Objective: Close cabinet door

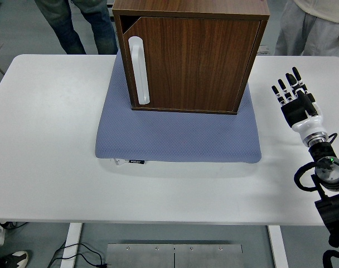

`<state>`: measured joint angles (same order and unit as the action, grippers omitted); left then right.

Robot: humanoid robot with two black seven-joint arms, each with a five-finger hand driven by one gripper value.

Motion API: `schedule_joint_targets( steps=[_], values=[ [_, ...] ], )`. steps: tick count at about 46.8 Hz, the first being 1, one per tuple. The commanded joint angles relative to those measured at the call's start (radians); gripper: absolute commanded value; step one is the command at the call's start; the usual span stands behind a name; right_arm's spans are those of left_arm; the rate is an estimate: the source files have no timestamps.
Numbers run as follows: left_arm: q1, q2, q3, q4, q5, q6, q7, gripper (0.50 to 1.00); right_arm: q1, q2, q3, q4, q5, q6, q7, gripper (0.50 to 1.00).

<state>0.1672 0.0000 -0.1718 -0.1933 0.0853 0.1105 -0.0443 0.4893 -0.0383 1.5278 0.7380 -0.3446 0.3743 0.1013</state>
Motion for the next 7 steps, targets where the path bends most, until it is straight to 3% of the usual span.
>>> schedule_joint_targets(
  steps=[1,7],
  values=[
    [0.000,0.000,0.000,0.000,-0.001,0.000,0.000,1.000,-0.002,0.000,0.000,0.001,0.012,0.001,0.000,1.000],
    [0.000,0.000,0.000,0.000,-0.001,0.000,0.000,1.000,-0.003,0.003,0.000,0.001,0.018,0.001,0.000,1.000]
  ],
)
